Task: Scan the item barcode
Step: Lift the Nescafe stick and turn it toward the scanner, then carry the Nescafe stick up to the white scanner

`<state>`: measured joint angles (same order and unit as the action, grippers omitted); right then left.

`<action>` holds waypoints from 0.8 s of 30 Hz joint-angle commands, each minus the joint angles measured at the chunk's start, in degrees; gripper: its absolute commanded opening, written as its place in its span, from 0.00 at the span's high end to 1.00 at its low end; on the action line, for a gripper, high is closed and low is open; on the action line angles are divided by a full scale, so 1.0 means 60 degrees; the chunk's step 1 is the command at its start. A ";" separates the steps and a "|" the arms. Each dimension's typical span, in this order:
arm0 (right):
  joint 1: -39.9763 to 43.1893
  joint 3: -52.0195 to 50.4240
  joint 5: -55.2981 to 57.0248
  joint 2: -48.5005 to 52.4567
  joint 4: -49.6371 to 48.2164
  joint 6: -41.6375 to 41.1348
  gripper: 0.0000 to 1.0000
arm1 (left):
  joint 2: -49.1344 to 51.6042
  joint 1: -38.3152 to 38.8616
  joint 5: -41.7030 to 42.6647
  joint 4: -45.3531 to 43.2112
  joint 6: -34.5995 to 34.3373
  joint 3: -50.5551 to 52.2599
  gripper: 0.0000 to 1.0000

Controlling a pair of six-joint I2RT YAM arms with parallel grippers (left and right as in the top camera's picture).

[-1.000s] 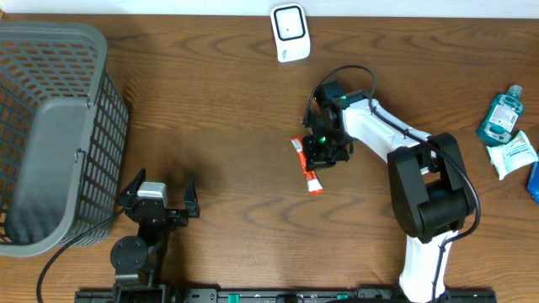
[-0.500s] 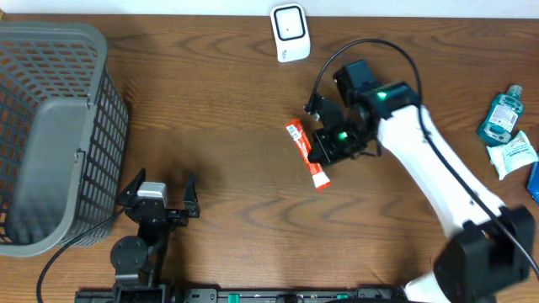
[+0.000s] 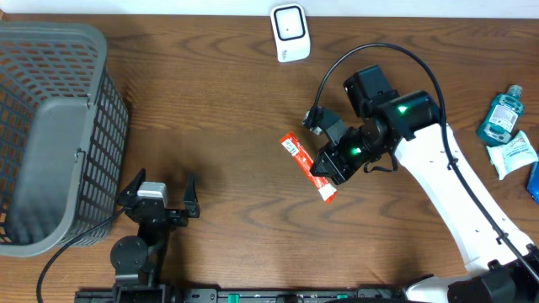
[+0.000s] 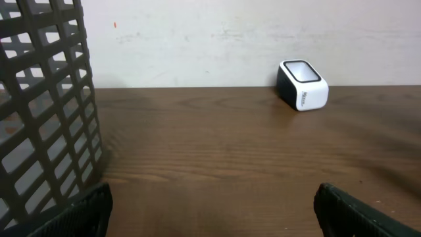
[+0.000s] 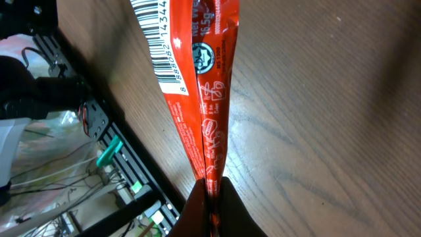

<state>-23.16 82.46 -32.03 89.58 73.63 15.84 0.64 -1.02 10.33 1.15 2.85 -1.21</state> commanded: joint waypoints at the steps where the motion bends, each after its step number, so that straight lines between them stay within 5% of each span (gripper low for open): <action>1: -0.0062 0.0058 -0.0200 -0.0142 0.0044 0.0219 0.99 | -0.0004 0.0022 0.0091 0.0306 0.0051 0.0164 0.02; 7: -0.0382 0.0040 0.3421 0.0011 -0.1905 -0.1865 0.98 | -0.0004 0.0022 0.0091 0.0306 0.0051 0.0164 0.02; 12: -0.0805 0.0040 0.6608 0.0368 -0.4918 -0.1916 0.98 | -0.0004 0.0022 0.0091 0.0306 0.0051 0.0164 0.02; 24: -0.0448 0.0076 1.0812 0.3093 -1.1078 0.0375 0.99 | -0.0004 0.0022 0.0091 0.0306 0.0051 0.0164 0.02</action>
<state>-26.48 82.48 23.51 105.30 11.29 12.56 0.64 -1.02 10.31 1.15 2.85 -1.21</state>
